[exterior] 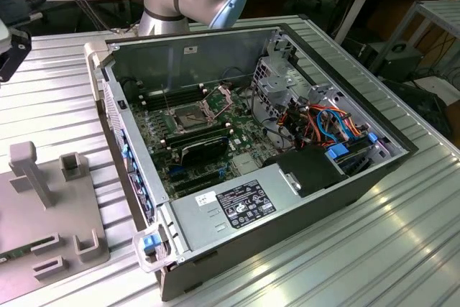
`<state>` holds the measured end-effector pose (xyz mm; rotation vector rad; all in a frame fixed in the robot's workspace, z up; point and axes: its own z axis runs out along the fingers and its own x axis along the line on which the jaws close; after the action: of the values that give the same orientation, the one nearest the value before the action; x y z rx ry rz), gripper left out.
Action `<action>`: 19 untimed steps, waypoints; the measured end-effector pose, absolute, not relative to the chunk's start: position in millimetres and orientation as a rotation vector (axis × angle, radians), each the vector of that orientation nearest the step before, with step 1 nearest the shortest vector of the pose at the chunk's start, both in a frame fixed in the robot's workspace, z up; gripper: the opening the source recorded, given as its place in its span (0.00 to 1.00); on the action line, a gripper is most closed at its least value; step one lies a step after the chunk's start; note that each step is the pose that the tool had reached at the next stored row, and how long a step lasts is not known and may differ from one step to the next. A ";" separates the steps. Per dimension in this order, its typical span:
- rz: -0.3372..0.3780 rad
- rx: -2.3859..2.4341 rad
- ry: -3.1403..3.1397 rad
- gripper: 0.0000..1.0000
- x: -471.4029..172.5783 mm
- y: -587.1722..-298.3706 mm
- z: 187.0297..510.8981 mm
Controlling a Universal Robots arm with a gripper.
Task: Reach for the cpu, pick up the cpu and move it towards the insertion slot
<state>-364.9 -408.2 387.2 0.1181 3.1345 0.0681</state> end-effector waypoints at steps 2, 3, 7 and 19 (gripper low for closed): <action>0.068 0.118 3.135 0.11 -368.9 -411.7 386.9; 0.068 0.117 3.135 0.11 -369.9 -413.4 386.9; 0.068 0.115 3.135 0.11 -382.9 -421.7 384.8; 0.068 0.115 3.135 0.11 -454.5 -425.7 377.7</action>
<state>-454.5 -425.7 377.7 0.1149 3.1346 0.0683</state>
